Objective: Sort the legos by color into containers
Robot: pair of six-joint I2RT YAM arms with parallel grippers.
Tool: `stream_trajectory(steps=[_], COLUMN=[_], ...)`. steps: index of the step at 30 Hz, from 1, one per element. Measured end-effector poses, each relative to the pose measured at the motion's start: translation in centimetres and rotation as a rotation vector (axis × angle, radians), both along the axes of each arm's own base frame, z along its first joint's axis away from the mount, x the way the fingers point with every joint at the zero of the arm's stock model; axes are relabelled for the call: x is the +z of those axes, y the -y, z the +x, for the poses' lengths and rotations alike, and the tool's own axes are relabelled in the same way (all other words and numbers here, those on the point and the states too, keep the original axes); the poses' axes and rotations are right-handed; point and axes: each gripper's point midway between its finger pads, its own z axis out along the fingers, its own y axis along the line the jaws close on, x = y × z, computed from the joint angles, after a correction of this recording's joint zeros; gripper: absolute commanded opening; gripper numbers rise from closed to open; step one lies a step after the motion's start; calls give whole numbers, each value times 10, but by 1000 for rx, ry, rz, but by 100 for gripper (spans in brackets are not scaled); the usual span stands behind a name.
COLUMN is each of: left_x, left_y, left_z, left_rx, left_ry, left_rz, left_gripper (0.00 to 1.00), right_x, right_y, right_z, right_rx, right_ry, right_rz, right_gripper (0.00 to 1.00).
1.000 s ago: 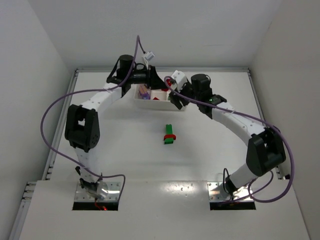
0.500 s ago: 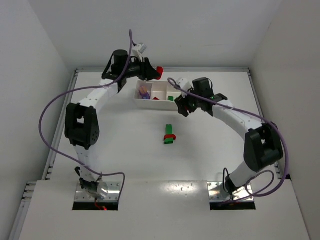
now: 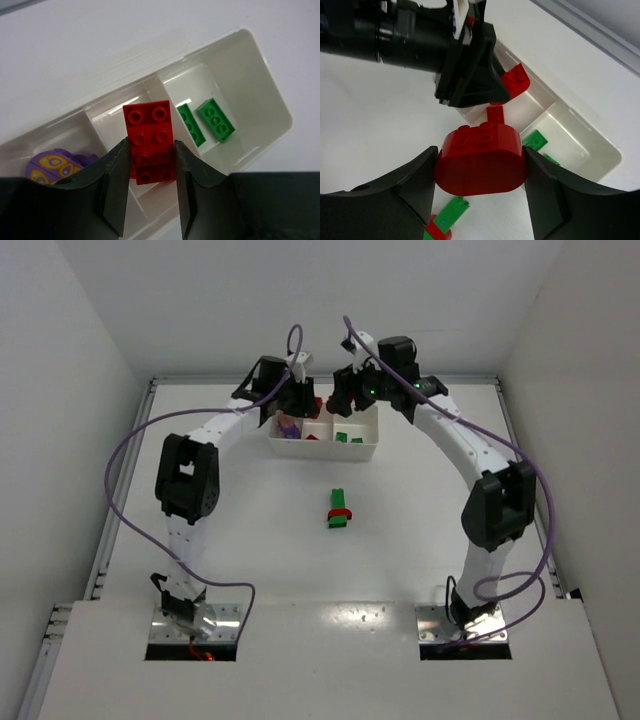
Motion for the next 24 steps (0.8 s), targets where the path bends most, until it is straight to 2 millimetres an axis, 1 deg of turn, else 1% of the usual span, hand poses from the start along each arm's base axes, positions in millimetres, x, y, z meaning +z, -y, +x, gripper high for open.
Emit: stream_trajectory(steps=[1, 2, 3, 4, 8, 9, 12, 15, 17, 18, 21, 22, 24], left_x=[-6, -11, -16, -20, -29, -30, -32, -30, -25, -19, 7, 29, 63], left_y=[-2, -3, -4, -6, -6, -5, -2, 0, -6, -12, -33, -42, -55], left_z=[0, 0, -1, -1, -8, -9, -12, -14, -16, -17, -21, -21, -19], left_rx=[7, 12, 17, 20, 14, 7, -10, -14, 3, 18, 68, 83, 107], left_ry=[-12, -22, -31, -37, -70, -73, -88, -93, -86, -71, -24, 18, 84], left_rz=[10, 19, 27, 36, 38, 33, -1, -50, -80, -95, -128, -144, -174], left_gripper=[31, 42, 55, 77, 86, 86, 91, 91, 93, 100, 100, 100, 100], right_x=[-1, -3, -6, -10, -31, -37, -58, -76, -83, -86, -91, -91, -88], right_y=[-3, -5, -7, -9, -13, -13, -13, -11, -11, -11, -11, -12, -13], right_z=[3, 6, 9, 12, 26, 29, 34, 39, 42, 45, 49, 50, 52], right_rx=[2, 1, 0, -3, -16, -20, -37, -55, -63, -68, -81, -83, -81], right_ry=[-13, -27, -41, -58, -122, -139, -191, -239, -261, -269, -289, -294, -295], right_rz=[11, 19, 26, 31, 47, 47, 47, 50, 58, 64, 85, 94, 112], right_gripper=[0, 0, 0, 0, 0, 0, 0, 0, 0, 0, 0, 0, 0])
